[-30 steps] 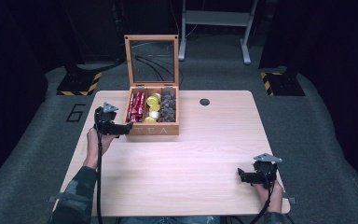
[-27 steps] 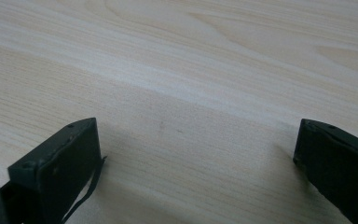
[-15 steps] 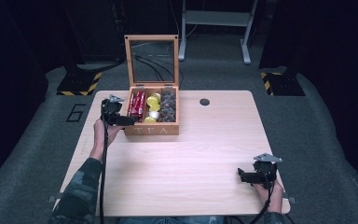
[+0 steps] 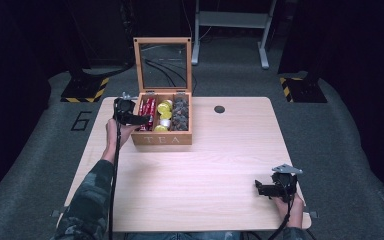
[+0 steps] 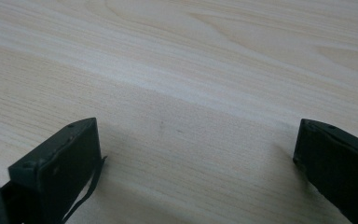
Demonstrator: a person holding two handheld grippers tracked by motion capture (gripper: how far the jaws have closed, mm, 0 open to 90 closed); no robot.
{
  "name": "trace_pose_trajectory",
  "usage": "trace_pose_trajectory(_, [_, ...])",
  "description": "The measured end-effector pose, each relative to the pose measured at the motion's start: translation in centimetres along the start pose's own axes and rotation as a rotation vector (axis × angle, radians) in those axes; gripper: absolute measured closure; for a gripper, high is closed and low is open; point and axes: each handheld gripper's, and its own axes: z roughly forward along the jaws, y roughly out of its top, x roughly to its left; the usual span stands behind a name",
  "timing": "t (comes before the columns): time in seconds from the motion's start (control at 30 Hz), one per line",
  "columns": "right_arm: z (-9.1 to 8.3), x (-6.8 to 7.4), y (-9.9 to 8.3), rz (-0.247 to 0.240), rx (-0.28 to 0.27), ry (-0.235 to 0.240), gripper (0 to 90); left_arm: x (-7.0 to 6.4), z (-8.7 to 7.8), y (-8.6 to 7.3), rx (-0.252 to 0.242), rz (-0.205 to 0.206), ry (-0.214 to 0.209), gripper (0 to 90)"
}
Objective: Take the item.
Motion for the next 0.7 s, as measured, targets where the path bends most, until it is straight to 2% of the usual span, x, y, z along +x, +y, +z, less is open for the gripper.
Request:
trace_pose_trajectory(0.13, [0.0, 0.0, 0.0, 0.0, 0.0, 0.0, 0.1, 0.1, 0.7, 0.7, 0.007, -0.023, 0.029, 30.1])
trace_pose_trajectory(0.23, [0.0, 0.0, 0.0, 0.0, 0.0, 0.0, 0.1, 0.2, 1.5, 0.9, 0.028, -0.029, 0.04, 32.4])
trace_pose_trajectory(0.43, [0.0, 0.0, 0.0, -0.001, 0.0, 0.001, 0.2, 0.2, 2.9, 0.8, 0.065, -0.033, 0.027, 41.8])
trace_pose_trajectory(0.53, [0.0, 0.0, 0.0, -0.002, -0.001, 0.002, 0.3, 0.3, 3.2, 0.7, 0.063, -0.04, 0.02, 46.8])
trace_pose_trajectory(0.63, [0.0, 0.0, 0.0, -0.002, -0.001, 0.002, 0.3, 0.2, 3.4, 0.6, 0.07, -0.032, 0.016, 54.1])
trace_pose_trajectory(0.7, [0.0, 0.0, 0.0, -0.002, -0.001, 0.002, 0.3, 0.2, 3.5, 0.6, 0.073, -0.025, 0.022, 55.4])
